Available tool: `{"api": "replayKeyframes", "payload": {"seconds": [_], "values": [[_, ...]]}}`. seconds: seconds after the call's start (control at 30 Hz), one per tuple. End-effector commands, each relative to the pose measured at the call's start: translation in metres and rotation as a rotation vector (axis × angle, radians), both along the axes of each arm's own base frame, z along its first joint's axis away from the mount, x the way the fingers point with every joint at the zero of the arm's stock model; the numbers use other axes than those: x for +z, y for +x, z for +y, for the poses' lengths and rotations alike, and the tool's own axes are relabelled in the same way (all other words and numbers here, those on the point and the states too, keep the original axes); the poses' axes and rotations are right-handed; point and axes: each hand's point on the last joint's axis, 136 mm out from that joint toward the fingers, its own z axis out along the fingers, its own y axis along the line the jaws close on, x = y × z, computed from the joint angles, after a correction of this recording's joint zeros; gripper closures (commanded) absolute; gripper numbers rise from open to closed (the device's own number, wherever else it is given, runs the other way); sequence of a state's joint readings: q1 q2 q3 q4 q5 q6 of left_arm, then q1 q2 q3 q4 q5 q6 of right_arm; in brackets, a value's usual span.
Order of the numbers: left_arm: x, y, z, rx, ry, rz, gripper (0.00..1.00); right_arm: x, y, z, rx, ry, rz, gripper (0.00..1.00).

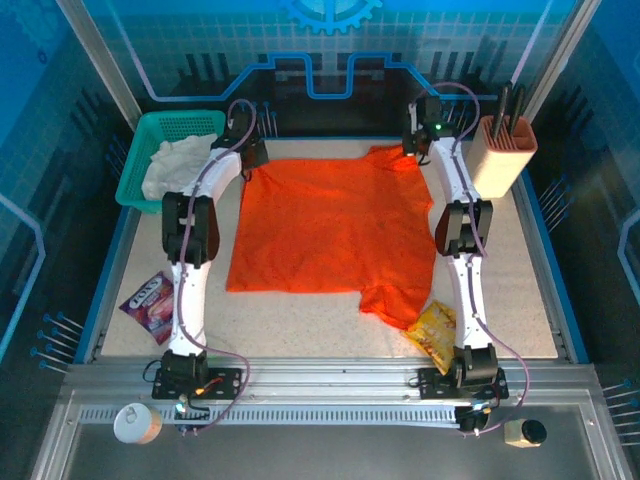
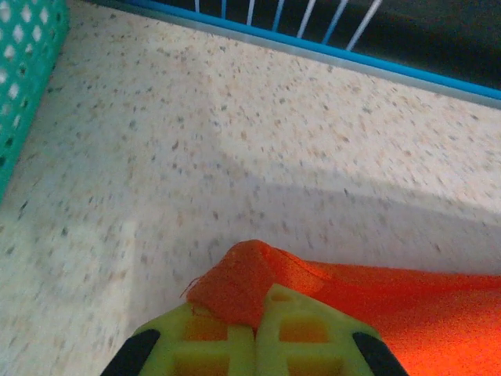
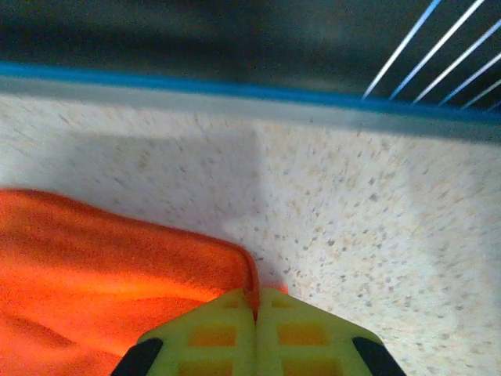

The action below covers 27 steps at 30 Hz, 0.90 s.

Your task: Fold and stack the t-shirts

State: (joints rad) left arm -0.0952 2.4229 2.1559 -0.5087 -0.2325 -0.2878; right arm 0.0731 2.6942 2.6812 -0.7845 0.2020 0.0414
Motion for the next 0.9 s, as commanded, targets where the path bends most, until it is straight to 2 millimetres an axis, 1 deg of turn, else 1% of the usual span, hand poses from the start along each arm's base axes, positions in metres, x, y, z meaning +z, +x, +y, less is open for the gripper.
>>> {"api": "replayKeyframes", "payload": {"seconds": [0.0, 0.13, 0.27, 0.33, 0.37, 0.4, 0.43, 0.5, 0.6, 0.67, 0.87], "values": [[0.036, 0.018, 0.018, 0.038, 0.027, -0.073, 1.00, 0.051, 0.020, -0.006, -0.049, 0.010, -0.186, 1.00], [0.026, 0.017, 0.024, 0.038, 0.026, -0.054, 1.00, 0.048, 0.013, -0.004, -0.062, 0.049, -0.174, 1.00], [0.025, 0.005, 0.024, 0.029, 0.022, -0.043, 1.00, 0.065, -0.002, 0.001, -0.061, 0.071, -0.173, 1.00], [0.026, -0.003, 0.026, 0.026, 0.023, -0.044, 1.00, 0.079, -0.014, 0.004, -0.060, 0.088, -0.189, 1.00], [0.025, -0.006, 0.026, 0.024, 0.020, -0.043, 1.00, 0.080, -0.020, 0.005, -0.061, 0.096, -0.189, 1.00], [0.024, -0.010, 0.026, 0.023, 0.017, -0.038, 1.00, 0.088, -0.029, 0.006, -0.063, 0.107, -0.202, 1.00], [0.021, -0.013, 0.026, 0.022, 0.011, -0.030, 1.00, 0.089, -0.036, 0.008, -0.061, 0.118, -0.202, 1.00], [0.013, -0.017, 0.026, 0.016, 0.004, -0.009, 1.00, 0.087, -0.048, 0.009, -0.065, 0.134, -0.192, 1.00], [0.000, -0.022, 0.023, 0.007, -0.006, 0.025, 1.00, 0.078, -0.065, 0.012, -0.072, 0.160, -0.169, 1.00], [-0.004, -0.026, 0.023, 0.009, -0.014, 0.032, 1.00, 0.071, -0.074, 0.013, -0.078, 0.179, -0.157, 1.00], [-0.002, -0.038, 0.023, 0.018, -0.027, 0.016, 1.00, 0.056, -0.102, 0.018, -0.087, 0.208, -0.133, 1.00]]}}
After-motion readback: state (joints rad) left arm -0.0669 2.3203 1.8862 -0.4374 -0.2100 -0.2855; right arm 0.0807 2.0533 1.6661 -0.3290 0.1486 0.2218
